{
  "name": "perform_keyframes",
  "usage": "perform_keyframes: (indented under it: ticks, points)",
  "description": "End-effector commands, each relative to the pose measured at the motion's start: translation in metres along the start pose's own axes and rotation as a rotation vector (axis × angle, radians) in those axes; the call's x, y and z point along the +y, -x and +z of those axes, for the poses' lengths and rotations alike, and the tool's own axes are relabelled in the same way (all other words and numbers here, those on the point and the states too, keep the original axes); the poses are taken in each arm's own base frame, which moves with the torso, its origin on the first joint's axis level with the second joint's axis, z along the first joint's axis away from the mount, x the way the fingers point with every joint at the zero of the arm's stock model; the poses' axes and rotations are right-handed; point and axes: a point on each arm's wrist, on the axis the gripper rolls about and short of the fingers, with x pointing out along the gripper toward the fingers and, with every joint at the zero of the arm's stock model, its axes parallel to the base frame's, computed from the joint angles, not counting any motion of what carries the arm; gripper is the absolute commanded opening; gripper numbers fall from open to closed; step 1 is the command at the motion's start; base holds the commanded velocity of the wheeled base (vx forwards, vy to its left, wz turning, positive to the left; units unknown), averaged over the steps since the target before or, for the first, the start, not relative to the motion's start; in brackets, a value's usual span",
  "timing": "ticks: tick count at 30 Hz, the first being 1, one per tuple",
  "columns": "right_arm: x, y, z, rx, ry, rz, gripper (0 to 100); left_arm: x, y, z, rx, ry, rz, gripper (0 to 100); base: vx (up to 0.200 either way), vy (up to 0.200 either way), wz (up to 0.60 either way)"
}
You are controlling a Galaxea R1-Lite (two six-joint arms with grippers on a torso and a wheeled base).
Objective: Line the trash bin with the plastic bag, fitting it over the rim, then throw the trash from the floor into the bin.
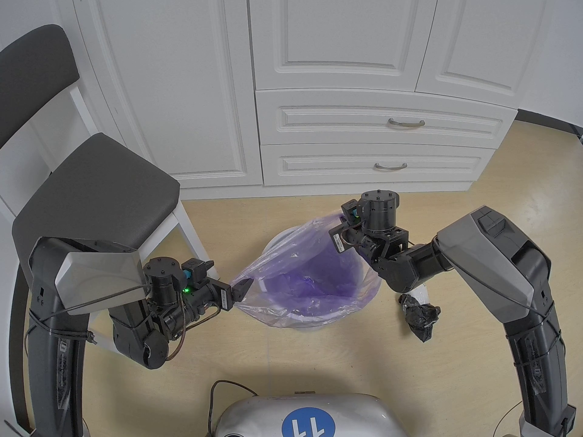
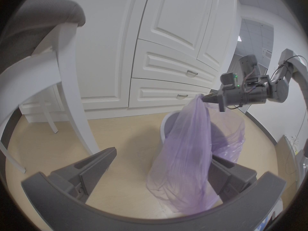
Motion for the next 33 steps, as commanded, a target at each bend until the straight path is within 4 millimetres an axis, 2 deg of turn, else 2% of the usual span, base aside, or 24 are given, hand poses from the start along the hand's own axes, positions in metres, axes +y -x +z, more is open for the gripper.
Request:
perform_keyframes:
  ticks: [1, 8, 14, 15, 18, 24, 28, 30, 31, 33]
  points:
    - [0.009, -0.018, -0.008, -0.012, -0.037, -0.029, 0, -0.010, 0.014, 0.026, -0.047, 0.002, -0.025, 100, 0.000, 0.000, 0.00]
    - [0.011, -0.037, -0.012, -0.052, -0.083, -0.060, 0, -0.017, 0.028, 0.043, -0.069, 0.071, -0.114, 100, 0.000, 0.000, 0.00]
    - [0.013, -0.052, -0.015, -0.091, -0.109, -0.100, 0, -0.016, 0.036, 0.048, -0.069, 0.081, -0.147, 100, 0.000, 0.000, 0.00]
    - [0.018, -0.055, -0.029, -0.052, -0.106, -0.107, 0, -0.016, 0.039, 0.048, -0.065, 0.080, -0.162, 100, 0.000, 0.000, 0.00]
    - [0.019, -0.055, -0.030, -0.042, -0.135, -0.103, 0, -0.016, 0.043, 0.050, -0.063, 0.079, -0.182, 100, 0.000, 0.000, 0.00]
    - [0.021, -0.051, -0.019, -0.078, -0.215, -0.087, 0, -0.017, 0.042, 0.047, -0.053, 0.076, -0.186, 100, 0.000, 0.000, 0.00]
    - [0.023, -0.043, 0.009, -0.224, -0.369, 0.003, 0, -0.018, 0.039, 0.042, -0.042, 0.074, -0.180, 100, 0.000, 0.000, 0.00]
    - [0.024, -0.042, 0.010, -0.231, -0.371, 0.009, 0, -0.018, 0.039, 0.042, -0.042, 0.074, -0.180, 100, 0.000, 0.000, 0.00]
    - [0.025, -0.038, 0.021, -0.323, -0.396, 0.042, 0, -0.017, 0.035, 0.038, -0.035, 0.053, -0.176, 100, 0.000, 0.000, 0.00]
    - [0.025, -0.036, 0.025, -0.353, -0.402, 0.046, 0, -0.017, 0.032, 0.035, -0.033, 0.026, -0.165, 100, 0.000, 0.000, 0.00]
